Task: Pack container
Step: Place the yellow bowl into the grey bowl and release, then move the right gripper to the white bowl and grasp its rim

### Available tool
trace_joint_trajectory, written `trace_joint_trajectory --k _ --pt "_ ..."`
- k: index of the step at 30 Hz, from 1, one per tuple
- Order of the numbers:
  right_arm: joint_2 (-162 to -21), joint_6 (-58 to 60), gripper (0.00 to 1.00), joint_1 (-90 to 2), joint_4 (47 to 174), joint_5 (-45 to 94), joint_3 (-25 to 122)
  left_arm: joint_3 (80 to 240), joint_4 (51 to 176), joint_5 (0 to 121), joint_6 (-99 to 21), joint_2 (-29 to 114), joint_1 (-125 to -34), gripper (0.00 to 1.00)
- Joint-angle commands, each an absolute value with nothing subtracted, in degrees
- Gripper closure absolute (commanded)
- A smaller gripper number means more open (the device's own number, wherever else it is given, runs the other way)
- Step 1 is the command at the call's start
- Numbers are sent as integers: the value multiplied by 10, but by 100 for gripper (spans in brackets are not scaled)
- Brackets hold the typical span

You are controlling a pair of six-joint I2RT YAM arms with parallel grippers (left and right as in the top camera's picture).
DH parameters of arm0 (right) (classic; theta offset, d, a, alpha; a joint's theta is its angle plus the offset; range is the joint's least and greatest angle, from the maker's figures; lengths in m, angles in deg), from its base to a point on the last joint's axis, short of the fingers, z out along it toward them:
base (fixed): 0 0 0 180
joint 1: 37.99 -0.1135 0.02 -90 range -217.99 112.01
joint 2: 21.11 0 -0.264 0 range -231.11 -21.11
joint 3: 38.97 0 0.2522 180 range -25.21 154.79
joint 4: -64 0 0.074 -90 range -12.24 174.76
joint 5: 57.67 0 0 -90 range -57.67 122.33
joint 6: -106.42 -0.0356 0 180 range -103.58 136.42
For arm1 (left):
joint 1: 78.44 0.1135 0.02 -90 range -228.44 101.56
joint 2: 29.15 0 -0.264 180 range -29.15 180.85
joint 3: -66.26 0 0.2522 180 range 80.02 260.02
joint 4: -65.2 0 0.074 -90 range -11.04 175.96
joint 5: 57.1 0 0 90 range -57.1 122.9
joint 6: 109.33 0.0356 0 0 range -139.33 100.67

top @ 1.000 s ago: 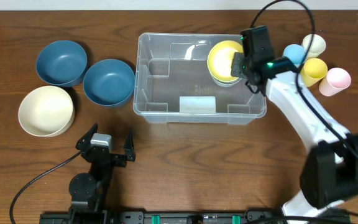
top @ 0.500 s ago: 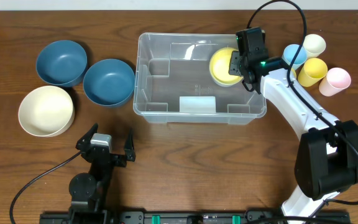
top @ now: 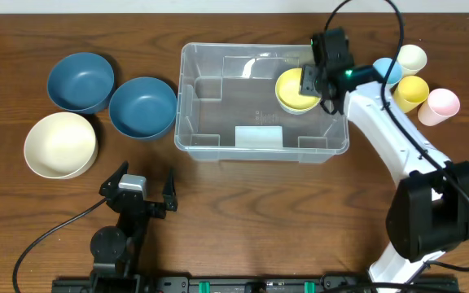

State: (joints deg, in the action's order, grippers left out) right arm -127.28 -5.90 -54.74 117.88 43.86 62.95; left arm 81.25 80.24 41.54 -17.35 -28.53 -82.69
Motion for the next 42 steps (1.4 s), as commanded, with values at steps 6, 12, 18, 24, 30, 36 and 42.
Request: trace_joint_trajectory --k 6,12,18,24,30,36,42 --pt "-1152 -113 27 -532 1371 415 760 802 822 424 -164 -288 -825 2" --pt "-1082 -152 26 -465 1497 403 765 802 822 424 -164 -288 -825 2" --pt "-1039 -170 20 -377 1608 403 764 802 822 424 -164 -288 -825 2" --pt "-1034 -174 15 -293 1678 405 744 802 822 424 -164 -288 -825 2" --pt "-1017 -194 14 -215 1645 390 642 802 822 424 -164 -288 -825 2" --pt "-1002 -215 20 -136 1575 354 501 802 822 424 -164 -288 -825 2" --pt "-1001 -212 18 -62 1506 334 398 802 822 424 -164 -288 -825 2"
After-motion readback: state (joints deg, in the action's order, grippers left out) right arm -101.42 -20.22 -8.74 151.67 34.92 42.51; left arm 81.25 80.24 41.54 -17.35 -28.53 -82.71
